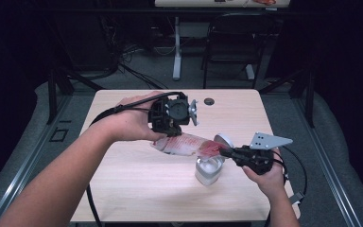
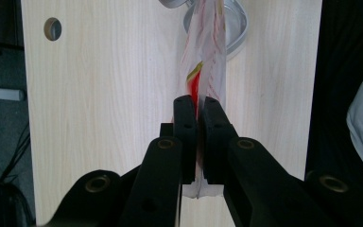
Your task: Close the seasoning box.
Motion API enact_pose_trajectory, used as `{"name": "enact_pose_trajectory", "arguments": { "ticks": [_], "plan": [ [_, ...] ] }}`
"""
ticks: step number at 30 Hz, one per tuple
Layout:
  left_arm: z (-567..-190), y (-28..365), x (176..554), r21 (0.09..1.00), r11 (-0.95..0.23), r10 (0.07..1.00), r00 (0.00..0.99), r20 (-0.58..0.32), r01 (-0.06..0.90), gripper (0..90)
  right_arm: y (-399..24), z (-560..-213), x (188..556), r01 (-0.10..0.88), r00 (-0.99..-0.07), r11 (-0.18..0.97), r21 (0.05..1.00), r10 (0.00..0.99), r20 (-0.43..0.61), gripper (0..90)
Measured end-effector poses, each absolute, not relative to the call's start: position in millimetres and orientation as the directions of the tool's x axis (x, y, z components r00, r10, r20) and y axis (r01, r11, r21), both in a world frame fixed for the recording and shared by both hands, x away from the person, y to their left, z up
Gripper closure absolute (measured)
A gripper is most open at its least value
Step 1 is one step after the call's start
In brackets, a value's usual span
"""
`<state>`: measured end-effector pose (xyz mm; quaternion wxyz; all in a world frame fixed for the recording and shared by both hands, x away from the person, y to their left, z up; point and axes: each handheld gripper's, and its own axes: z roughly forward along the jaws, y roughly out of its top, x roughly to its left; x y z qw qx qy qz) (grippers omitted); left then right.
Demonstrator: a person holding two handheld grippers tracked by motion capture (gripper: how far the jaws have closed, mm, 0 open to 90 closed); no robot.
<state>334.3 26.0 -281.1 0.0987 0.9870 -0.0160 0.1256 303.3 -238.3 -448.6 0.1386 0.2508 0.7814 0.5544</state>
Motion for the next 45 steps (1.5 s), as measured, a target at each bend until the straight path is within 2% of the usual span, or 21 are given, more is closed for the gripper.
{"name": "enact_pose_trajectory", "arguments": {
  "ticks": [45],
  "plan": [
    [-279, 7, 330, 0.168, -0.982, -0.041, 0.966, 0.255, -0.086, 87.1, -250, -450, 303, 0.249, -0.837, 0.28, 0.927, 0.544, 0.061, 89.4]
  ]
}}
